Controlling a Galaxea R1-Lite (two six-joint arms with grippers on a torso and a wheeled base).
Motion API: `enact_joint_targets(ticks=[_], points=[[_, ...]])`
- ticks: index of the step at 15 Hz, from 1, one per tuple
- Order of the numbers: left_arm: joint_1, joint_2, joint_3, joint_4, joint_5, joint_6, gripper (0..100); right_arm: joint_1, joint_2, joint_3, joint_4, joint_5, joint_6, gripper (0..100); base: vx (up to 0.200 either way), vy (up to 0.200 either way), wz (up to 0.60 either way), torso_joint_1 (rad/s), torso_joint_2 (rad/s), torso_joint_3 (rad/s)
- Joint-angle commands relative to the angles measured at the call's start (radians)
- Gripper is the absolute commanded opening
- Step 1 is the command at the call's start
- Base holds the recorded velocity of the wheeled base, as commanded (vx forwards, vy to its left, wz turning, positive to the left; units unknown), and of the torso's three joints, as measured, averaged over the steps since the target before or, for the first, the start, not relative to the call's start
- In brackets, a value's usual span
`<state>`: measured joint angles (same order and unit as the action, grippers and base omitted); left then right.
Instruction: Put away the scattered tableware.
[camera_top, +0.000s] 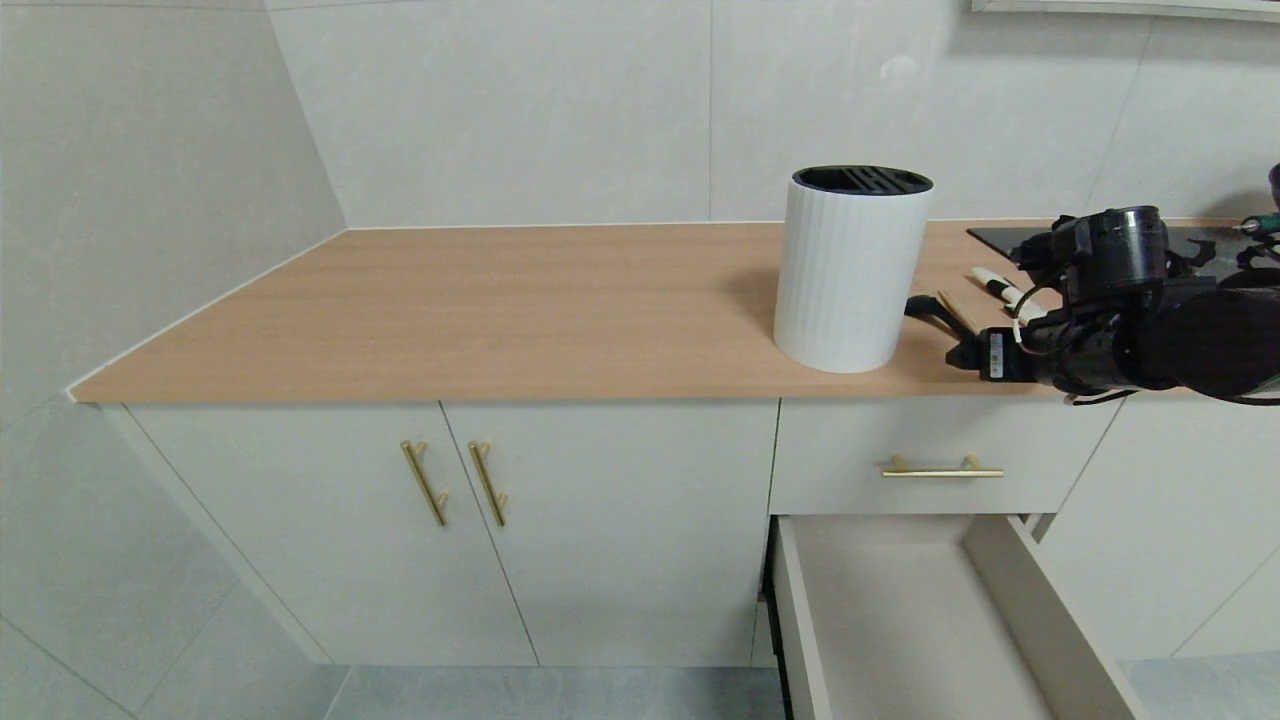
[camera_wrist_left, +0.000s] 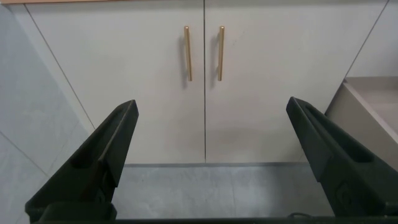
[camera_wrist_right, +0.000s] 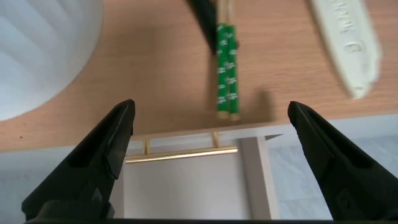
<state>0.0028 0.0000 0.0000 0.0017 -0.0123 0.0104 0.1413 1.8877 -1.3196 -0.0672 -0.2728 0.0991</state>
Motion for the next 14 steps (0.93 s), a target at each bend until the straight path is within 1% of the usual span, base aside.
enact_joint_targets(ticks=[1,4,5,10,14], points=[[0.000,0.000,0.000,0.000,0.000,0.000,100,-0.002,0.011,-0.001,0.000,0.000,0.001,100,0.000,0.000,0.00,0.000,0.00,0.000],[0.000,0.000,0.000,0.000,0.000,0.000,100,-0.002,0.013,-0.001,0.000,0.001,-0.001,100,0.000,0.000,0.00,0.000,0.00,0.000],[0.000,0.000,0.000,0.000,0.000,0.000,100,-0.002,0.013,-0.001,0.000,0.001,-0.001,0,0.000,0.000,0.00,0.000,0.00,0.000],[0.000,0.000,0.000,0.000,0.000,0.000,100,-0.012,0.024,-0.010,0.000,0.001,0.001,0,0.000,0.000,0.00,0.000,0.00,0.000],[0.000,0.000,0.000,0.000,0.000,0.000,100,-0.017,-0.018,-0.004,0.001,0.001,0.002,0,0.000,0.000,0.00,0.000,0.00,0.000]])
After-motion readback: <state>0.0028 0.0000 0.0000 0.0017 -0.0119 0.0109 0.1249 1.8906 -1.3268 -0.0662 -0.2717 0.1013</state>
